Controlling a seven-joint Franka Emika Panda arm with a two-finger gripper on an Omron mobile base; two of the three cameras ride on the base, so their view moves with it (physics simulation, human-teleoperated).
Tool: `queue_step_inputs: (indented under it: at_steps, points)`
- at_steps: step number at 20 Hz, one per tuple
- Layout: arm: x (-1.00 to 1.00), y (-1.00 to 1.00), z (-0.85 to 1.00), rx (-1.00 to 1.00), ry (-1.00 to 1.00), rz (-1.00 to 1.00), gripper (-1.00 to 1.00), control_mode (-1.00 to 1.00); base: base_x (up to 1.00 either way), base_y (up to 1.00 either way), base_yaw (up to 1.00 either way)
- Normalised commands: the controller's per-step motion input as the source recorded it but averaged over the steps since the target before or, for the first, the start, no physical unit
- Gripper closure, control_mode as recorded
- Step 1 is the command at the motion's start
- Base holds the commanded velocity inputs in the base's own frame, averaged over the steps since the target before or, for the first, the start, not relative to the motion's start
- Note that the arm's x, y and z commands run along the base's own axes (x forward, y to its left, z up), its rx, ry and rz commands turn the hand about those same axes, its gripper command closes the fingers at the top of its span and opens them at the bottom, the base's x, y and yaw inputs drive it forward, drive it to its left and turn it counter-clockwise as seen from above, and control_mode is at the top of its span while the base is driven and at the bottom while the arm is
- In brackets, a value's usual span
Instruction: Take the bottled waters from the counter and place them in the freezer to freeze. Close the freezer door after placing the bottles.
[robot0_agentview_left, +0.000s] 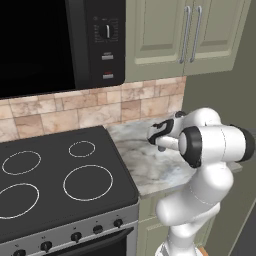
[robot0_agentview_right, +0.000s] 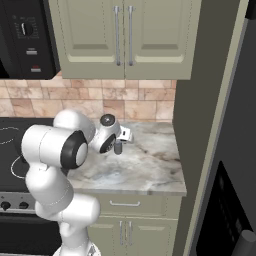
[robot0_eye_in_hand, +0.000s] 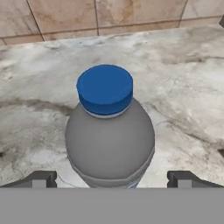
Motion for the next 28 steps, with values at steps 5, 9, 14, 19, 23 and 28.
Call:
queue_step_inputs:
  at_steps: [5, 9, 14, 19, 23, 28]
  points:
    - [0.17, 0.00, -0.05, 0.00, 0.00, 0.00, -1.00, -1.00, 0.00, 0.00, 0.00]
    - [0.12, 0.00, -0.04, 0.00, 0.00, 0.00, -1.00, -1.00, 0.00, 0.00, 0.00]
    - [0.09, 0.00, -0.05, 0.00, 0.00, 0.00, 1.00, -1.00, 0.00, 0.00, 0.00]
    - [0.11, 0.00, -0.08, 0.00, 0.00, 0.00, 1.00, -1.00, 0.00, 0.00, 0.00]
    - [0.03, 0.00, -0.07, 0.00, 0.00, 0.00, 1.00, -1.00, 0.00, 0.00, 0.00]
    - [-0.15, 0.00, -0.01, 0.05, -0.01, 0.00, 1.00, -1.00, 0.00, 0.00, 0.00]
